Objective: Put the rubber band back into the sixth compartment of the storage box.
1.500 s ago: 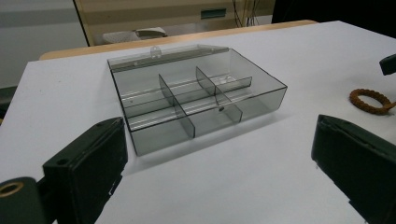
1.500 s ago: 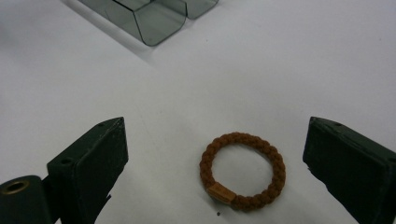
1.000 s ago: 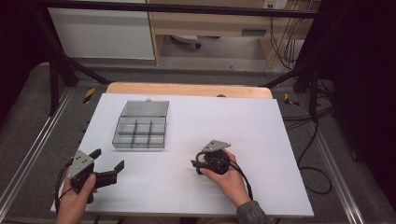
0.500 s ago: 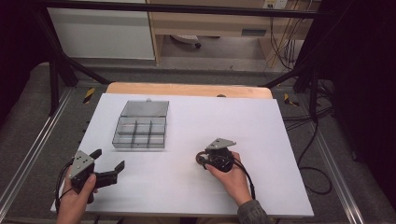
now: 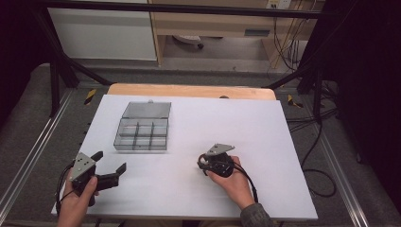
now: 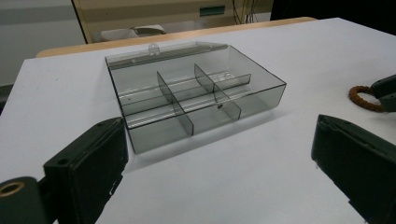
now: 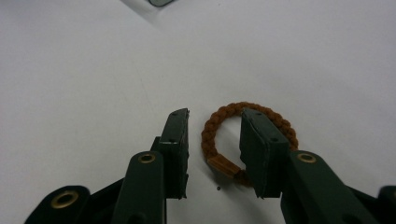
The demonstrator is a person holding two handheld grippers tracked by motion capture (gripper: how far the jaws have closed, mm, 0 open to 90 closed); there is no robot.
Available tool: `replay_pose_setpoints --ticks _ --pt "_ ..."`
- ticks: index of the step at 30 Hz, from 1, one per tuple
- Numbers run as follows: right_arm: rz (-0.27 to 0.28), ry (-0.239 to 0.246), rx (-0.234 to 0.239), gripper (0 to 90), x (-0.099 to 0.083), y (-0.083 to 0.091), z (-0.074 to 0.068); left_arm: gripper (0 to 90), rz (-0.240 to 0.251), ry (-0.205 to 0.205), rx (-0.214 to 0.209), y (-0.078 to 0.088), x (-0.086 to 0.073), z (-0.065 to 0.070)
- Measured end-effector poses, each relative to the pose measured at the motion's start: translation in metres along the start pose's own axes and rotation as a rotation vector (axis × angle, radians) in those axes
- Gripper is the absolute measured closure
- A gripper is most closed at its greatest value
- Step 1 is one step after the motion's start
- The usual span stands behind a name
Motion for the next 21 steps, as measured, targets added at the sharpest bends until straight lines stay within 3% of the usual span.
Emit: replay_pose_setpoints --ticks 6,9,14,21 --pt "-0.044 0.018 -0.013 66.2 -0.0037 -0.0026 0.0012 4.0 0.001 -0.001 -0.001 0.0002 0.0001 0.0000" --pt "-0.047 0.012 -0.013 77.1 -0.0041 -0.0014 0.0036 4.0 0.000 -0.001 -0.001 0.0001 0.0000 0.0000" --pt "-0.040 0.002 -0.002 83.4 -0.0046 -0.0008 0.0061 4.0 -0.001 -0.003 0.000 0.0001 0.0000 0.0000" --pt "-0.001 -0.001 -0.002 84.8 -0.0011 0.0031 0.0054 4.0 0.000 -0.002 0.002 0.0002 0.0001 -0.0007"
Point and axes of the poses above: each handheld gripper's, and its own axes: y roughly backward along the jaws, x roughly out of its top, z roughly to its right, the point moved 3 cm from there along -y, roughly forward along the jaws, and after that the axes turned 5 degrees about x, right-handed, at the moved point
